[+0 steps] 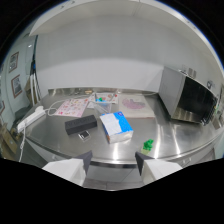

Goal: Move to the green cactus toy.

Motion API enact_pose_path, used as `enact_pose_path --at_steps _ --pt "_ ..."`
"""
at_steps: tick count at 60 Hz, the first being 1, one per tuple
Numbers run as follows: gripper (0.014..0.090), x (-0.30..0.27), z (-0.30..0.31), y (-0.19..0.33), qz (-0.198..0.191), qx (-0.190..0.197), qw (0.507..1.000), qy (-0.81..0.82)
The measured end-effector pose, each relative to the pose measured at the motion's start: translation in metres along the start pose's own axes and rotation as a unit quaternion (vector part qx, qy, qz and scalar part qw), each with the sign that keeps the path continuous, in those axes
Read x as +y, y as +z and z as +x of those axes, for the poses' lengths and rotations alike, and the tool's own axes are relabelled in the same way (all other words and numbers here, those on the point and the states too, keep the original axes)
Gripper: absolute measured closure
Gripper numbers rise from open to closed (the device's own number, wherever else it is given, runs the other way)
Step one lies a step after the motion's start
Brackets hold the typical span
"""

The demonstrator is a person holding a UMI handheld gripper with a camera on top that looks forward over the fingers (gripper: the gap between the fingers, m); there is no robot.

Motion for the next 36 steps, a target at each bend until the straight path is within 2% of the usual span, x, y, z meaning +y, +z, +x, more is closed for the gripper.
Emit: enact_pose_path --at_steps 6,14,16,17,18,36 --pt "0.0204 0.03 0.025 -0.004 -0.017 0.013 1.0 0.001" --pt "0.0205 0.037 0.036 0.001 -0.034 0.041 0.999 0.005" --pt "0.0205 0.057 0.064 0.0 -0.03 0.041 0.999 0.005" --pt "0.0206 0.04 0.044 0.0 -0.038 0.047 0.998 0.005" --pt "0.0205 0.06 0.068 0.001 -0.031 0.044 0.999 0.005" --pt "0.0203 0.064 0.106 0.041 -0.031 0.05 0.998 0.011"
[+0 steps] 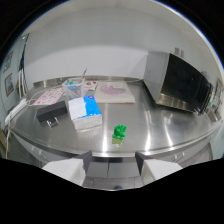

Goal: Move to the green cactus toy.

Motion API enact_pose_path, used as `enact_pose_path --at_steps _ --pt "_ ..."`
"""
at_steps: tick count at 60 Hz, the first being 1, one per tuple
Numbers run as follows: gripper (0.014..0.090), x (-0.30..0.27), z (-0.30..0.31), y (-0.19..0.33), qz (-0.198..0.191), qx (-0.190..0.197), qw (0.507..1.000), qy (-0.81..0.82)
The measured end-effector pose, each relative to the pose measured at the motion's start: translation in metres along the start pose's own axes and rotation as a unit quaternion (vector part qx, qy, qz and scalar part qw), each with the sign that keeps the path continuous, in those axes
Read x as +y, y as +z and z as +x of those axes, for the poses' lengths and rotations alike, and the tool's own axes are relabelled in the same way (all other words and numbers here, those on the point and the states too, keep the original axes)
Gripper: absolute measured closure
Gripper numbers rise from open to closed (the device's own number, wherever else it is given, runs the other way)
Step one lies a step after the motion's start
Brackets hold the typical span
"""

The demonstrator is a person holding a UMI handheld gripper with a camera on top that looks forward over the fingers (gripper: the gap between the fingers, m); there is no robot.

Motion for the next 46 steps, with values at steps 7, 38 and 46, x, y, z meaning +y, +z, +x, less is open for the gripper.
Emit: enact_pose_path --at_steps 7,38,46 --pt "0.0204 -0.004 0.01 0.025 -0.006 -0.001 1.0 -0.002" --pt "0.0206 -0.024 0.024 0.1 -0.019 -0.02 1.0 -0.002" --pt "0.0205 -0.023 0.025 0.099 -0.02 -0.02 1.0 -0.002"
